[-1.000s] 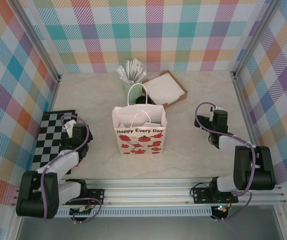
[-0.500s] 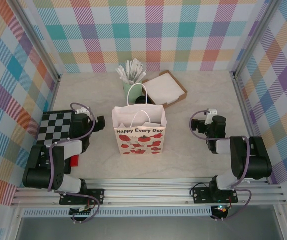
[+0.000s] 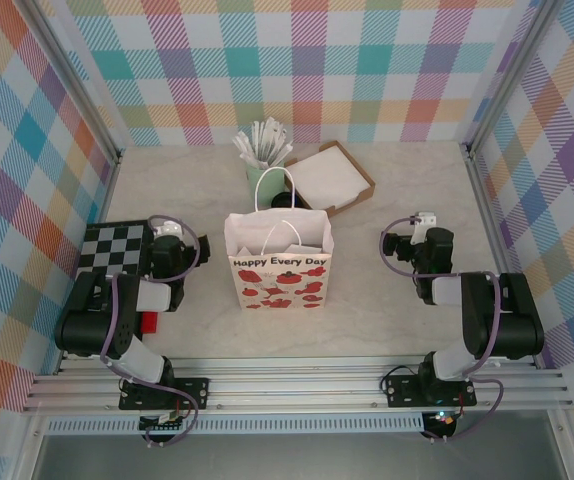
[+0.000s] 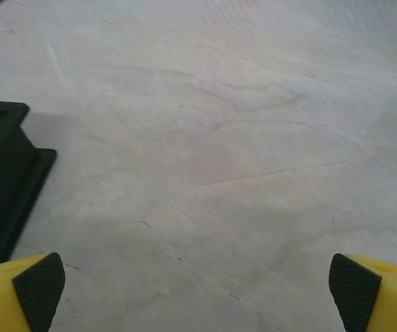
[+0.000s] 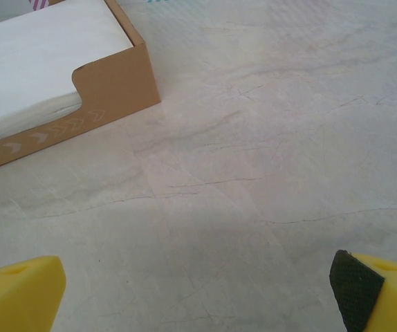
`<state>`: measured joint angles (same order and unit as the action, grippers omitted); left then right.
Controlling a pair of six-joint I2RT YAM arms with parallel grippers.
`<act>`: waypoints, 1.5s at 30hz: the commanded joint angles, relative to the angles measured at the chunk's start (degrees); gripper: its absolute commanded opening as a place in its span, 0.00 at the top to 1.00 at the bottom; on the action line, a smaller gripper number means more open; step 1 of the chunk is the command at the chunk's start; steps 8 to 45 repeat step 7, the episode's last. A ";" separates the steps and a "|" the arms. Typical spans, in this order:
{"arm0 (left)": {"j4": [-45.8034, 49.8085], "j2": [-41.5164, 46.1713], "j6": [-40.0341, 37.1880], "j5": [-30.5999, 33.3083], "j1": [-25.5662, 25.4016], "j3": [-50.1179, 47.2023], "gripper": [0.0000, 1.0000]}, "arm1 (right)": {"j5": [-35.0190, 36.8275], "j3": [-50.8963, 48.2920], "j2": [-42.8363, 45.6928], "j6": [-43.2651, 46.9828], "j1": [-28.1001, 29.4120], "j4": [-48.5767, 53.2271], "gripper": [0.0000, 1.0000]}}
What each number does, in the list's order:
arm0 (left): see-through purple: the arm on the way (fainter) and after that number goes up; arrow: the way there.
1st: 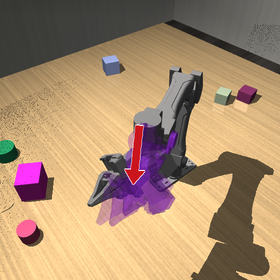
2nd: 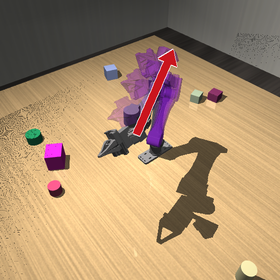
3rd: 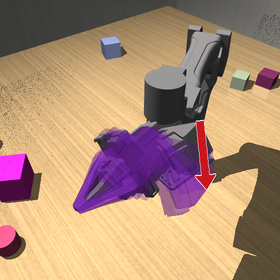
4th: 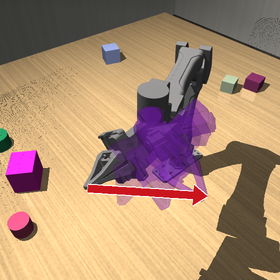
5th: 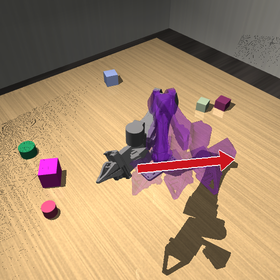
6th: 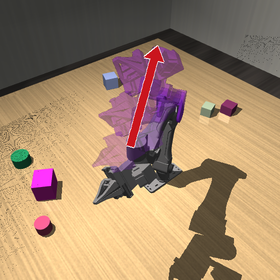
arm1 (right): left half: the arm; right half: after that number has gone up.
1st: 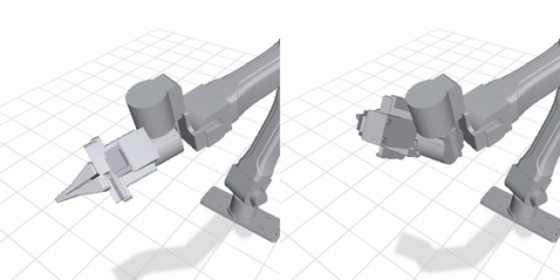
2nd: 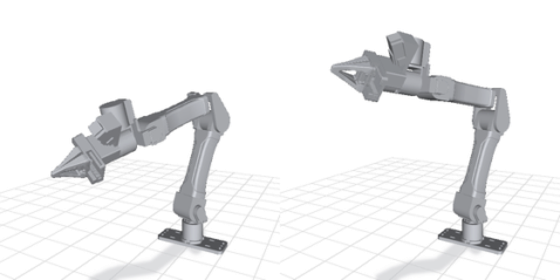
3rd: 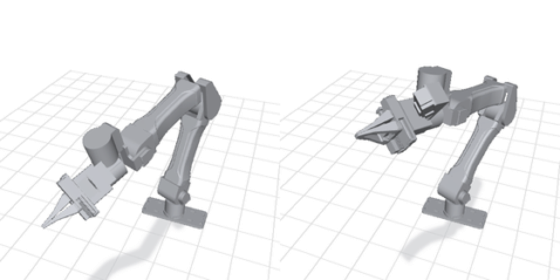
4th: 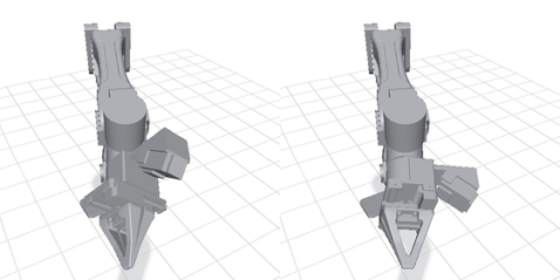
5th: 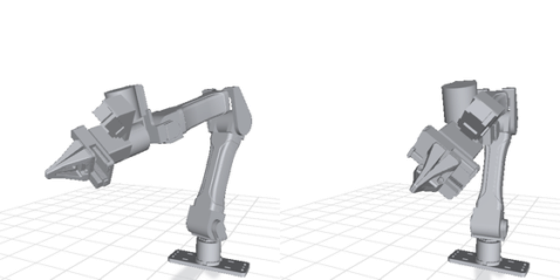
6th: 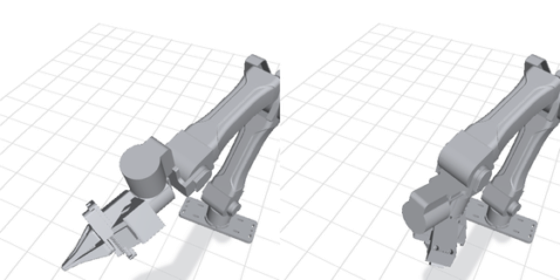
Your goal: Pack the takeout coffee
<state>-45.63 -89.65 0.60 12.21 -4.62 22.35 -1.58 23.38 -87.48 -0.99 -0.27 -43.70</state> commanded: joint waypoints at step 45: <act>-2.57 0.15 0.68 4.38 -0.65 0.42 0.00 | -0.57 0.78 -0.06 0.51 0.23 -1.74 0.00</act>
